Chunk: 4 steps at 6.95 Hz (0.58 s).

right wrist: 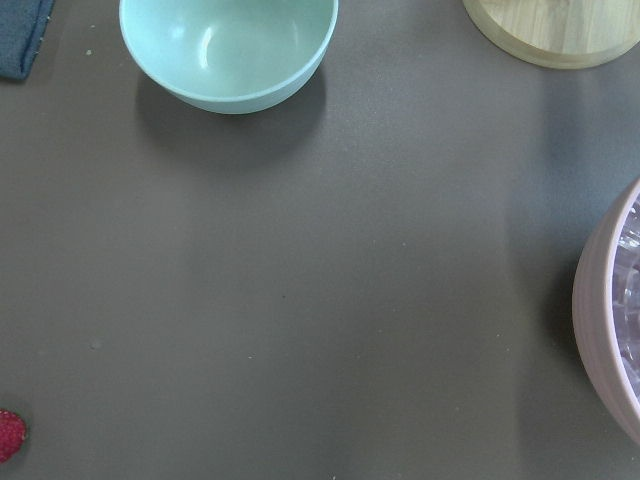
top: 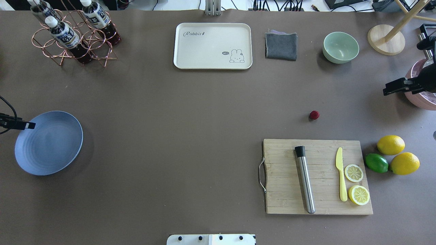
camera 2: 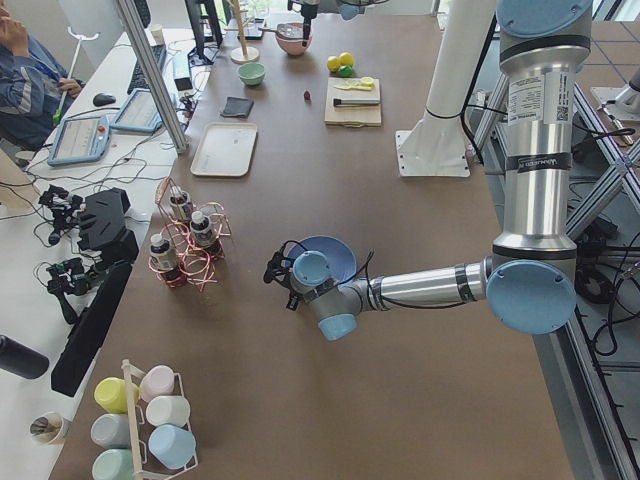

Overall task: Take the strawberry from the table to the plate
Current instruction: 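Reach the left gripper to the rim of the light blue plate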

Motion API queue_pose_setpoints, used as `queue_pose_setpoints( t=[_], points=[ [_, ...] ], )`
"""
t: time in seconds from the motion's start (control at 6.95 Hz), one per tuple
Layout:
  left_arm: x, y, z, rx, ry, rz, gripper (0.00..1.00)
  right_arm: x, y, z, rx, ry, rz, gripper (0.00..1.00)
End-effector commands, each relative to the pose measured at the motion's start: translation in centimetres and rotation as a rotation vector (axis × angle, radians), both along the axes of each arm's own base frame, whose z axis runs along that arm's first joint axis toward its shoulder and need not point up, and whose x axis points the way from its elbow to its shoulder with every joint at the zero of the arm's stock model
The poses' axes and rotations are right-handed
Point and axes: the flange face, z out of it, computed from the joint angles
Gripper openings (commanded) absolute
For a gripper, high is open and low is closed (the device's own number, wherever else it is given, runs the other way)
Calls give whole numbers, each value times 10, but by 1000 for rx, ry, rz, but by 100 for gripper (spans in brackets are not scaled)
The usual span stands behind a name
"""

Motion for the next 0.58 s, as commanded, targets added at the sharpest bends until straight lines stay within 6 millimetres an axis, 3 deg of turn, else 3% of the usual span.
queue_pose_setpoints(
  t=[0.0, 0.29, 0.43],
  points=[
    [1, 4, 2, 3, 1, 11, 52, 0, 0, 0, 0, 0, 0, 100],
    [8, 7, 2, 6, 1, 27, 49, 0, -1, 1, -1, 1, 0, 100],
    [10, 8, 2, 5, 1, 33, 42, -1, 0, 1, -1, 1, -2, 100]
  ],
)
